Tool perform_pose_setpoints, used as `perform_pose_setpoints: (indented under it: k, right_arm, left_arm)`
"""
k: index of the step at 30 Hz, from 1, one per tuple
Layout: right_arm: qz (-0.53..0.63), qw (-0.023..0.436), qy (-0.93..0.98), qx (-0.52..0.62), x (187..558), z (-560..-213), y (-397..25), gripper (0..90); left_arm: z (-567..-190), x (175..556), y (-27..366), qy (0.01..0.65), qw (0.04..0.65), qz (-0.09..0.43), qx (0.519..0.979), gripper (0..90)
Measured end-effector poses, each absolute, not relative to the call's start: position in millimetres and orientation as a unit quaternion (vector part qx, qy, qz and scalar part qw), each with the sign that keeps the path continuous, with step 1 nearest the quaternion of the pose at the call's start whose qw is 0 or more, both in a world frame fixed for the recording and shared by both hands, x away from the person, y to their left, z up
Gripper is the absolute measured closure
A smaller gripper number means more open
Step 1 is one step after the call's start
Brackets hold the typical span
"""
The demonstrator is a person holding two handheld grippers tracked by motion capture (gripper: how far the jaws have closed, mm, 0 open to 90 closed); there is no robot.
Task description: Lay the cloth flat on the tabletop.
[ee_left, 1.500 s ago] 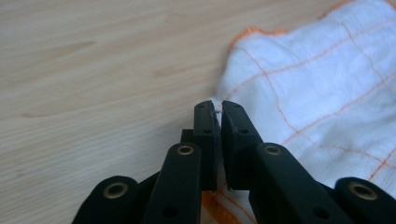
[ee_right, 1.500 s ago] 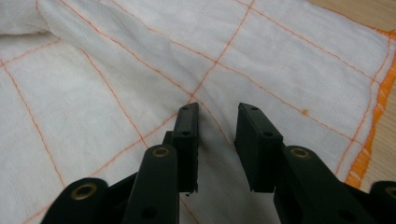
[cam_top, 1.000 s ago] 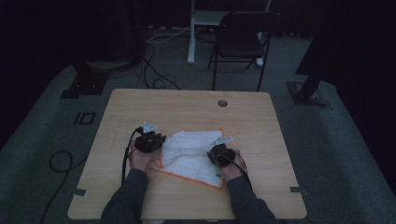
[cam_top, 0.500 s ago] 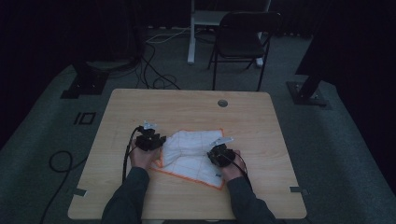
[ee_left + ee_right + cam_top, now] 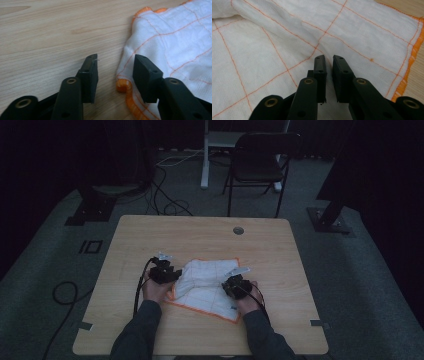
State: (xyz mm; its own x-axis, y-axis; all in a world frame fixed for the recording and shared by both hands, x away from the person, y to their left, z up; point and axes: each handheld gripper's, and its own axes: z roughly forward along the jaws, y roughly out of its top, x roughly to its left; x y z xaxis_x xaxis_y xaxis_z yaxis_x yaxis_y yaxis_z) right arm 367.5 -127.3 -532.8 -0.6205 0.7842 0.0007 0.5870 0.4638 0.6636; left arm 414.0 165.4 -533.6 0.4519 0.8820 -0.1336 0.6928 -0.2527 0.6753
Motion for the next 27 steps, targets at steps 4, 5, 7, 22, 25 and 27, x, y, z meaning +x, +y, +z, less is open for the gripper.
perform_pose_setpoints:
  k: [4,5,7,22,25,27]
  right_arm:
    - [0.321,0.155,0.840,0.408,367.2,-533.3,-127.4,81.6]
    - [0.321,0.155,0.840,0.408,367.2,-533.3,-127.4,81.6]
    - [0.323,0.155,0.840,0.409,367.1,-533.5,-127.8,81.6]
    - [0.324,0.155,0.839,0.409,366.7,-533.7,-127.9,81.6]
    - [0.324,0.155,0.839,0.409,366.8,-533.7,-127.9,81.5]
    - [0.324,0.156,0.839,0.408,366.9,-533.7,-128.0,81.4]
  left_arm:
    - [-533.4,413.3,162.0,0.495,0.345,0.129,0.787,78.0]
    - [-532.5,412.6,159.9,0.490,0.341,0.134,0.791,81.9]
    - [-529.5,411.3,156.8,0.482,0.336,0.141,0.797,85.8]
    - [-489.7,381.9,132.0,0.422,0.401,0.157,0.798,87.0]
    - [-498.1,367.1,110.1,0.384,0.381,0.146,0.828,86.9]
    - [-501.1,363.5,105.3,0.375,0.375,0.146,0.835,86.8]
